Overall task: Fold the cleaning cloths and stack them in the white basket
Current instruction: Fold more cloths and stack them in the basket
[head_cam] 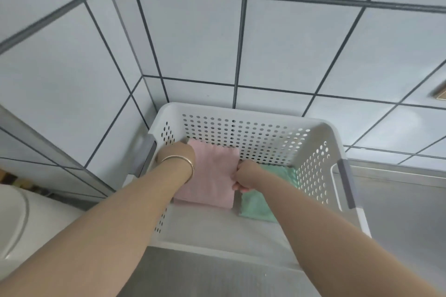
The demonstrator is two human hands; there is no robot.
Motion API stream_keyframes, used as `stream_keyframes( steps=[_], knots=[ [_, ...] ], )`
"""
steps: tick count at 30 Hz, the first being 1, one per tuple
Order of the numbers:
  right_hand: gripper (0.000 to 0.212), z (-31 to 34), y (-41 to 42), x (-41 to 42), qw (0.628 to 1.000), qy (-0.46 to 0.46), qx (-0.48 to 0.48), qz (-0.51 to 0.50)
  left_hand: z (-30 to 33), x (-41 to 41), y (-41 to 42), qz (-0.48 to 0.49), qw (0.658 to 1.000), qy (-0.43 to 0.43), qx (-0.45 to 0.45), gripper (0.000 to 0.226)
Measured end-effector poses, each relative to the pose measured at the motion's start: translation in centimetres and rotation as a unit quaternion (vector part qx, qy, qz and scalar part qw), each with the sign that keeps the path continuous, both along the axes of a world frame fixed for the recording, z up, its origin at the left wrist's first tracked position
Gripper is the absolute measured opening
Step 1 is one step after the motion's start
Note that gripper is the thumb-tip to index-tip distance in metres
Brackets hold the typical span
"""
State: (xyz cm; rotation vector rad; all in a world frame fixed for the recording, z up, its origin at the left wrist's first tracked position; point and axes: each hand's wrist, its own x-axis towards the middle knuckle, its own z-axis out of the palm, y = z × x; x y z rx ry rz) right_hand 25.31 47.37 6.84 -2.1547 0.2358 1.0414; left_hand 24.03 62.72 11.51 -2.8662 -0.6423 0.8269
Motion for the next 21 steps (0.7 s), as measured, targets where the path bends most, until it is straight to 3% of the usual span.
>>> stream_keyframes(
  steps=[4,21],
  knots=[
    [0.012,-1.0,0.5,0.0,0.999,0.04,0.001,0.011,-1.4,0.8,-0.1,0.096,0.993,0.024,-0.059,0.039],
    [0.026,-1.9,1.3,0.6,0.997,0.075,0.003,-0.014,-3.5,1.7,0.0,0.074,0.994,0.064,-0.058,0.038]
  ],
)
